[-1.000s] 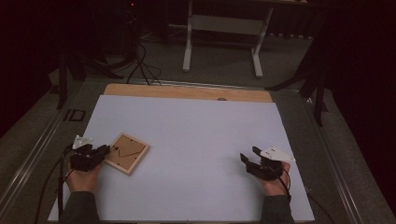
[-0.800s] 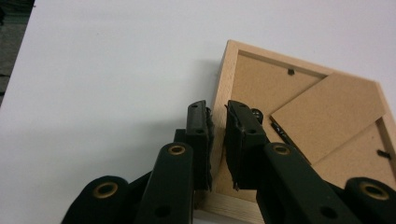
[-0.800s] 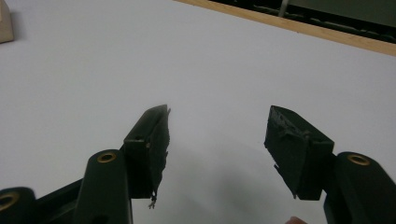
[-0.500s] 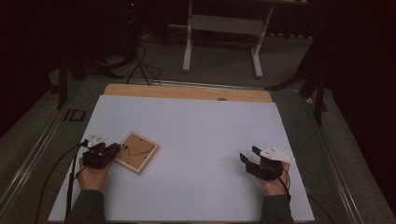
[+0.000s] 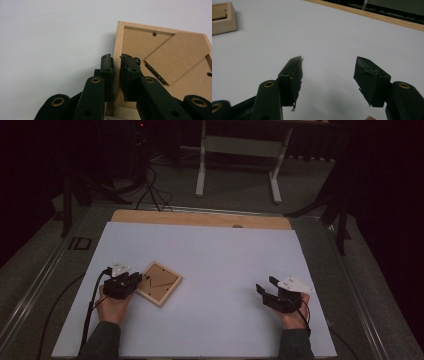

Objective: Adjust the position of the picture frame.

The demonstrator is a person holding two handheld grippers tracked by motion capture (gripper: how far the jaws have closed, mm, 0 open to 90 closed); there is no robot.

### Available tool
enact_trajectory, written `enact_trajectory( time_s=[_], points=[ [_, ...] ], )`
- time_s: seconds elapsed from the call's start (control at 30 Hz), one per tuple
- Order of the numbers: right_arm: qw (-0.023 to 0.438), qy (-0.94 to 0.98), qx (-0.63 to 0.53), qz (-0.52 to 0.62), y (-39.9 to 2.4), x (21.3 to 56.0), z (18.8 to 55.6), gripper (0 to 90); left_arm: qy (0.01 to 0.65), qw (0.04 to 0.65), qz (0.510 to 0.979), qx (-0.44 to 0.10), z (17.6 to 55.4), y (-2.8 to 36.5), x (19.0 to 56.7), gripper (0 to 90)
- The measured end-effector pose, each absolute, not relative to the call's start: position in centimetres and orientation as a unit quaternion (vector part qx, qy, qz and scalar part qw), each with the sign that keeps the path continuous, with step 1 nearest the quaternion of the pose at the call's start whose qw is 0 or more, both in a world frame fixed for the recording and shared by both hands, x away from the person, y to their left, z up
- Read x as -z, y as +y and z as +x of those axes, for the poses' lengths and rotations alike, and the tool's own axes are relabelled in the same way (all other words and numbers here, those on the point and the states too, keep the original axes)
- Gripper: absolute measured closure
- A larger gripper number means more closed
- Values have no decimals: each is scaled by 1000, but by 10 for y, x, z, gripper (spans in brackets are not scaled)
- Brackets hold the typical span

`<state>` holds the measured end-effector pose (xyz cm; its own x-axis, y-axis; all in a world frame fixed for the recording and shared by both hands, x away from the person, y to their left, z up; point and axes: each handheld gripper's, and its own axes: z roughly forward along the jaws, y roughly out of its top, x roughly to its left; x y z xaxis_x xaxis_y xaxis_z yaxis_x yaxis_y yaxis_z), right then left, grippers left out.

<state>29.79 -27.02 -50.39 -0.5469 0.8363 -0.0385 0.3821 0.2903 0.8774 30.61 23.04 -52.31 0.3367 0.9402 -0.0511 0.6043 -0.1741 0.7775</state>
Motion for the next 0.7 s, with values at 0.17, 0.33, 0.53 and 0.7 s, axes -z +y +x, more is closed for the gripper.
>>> enact_trajectory(
  time_s=[0.17, 0.33, 0.53, 0.7],
  points=[
    [257, 761, -442, 400, -270, 504, 298, 390, 518, 371, 737, -225, 308, 220, 523, 809],
    [255, 762, -441, 400, -269, 504, 299, 391, 513, 375, 739, -225, 310, 209, 524, 809],
    [255, 762, -442, 399, -268, 504, 299, 391, 505, 383, 740, -224, 313, 192, 526, 809],
    [247, 764, -446, 396, -264, 505, 300, 396, 503, 396, 737, -217, 316, 180, 527, 808]
  ],
)
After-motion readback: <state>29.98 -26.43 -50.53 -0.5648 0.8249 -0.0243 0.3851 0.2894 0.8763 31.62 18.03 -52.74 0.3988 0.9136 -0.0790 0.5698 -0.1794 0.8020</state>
